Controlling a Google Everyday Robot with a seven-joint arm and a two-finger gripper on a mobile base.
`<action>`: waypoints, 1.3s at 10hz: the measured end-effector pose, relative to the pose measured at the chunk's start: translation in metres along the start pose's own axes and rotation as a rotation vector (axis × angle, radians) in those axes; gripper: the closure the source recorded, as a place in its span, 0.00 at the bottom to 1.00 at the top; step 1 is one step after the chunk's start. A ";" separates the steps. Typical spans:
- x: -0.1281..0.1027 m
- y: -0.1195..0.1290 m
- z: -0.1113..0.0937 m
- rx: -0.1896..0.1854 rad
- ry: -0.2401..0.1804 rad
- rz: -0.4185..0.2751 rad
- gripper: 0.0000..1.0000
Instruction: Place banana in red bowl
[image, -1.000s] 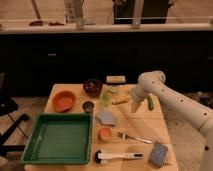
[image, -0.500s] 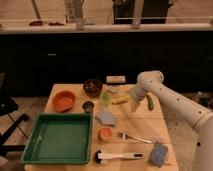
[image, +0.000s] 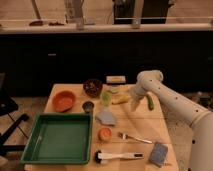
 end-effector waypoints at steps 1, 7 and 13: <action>0.001 -0.003 0.004 0.004 0.002 0.001 0.20; 0.001 -0.012 0.027 -0.006 -0.011 0.003 0.20; 0.008 -0.017 0.038 -0.049 -0.015 0.014 0.20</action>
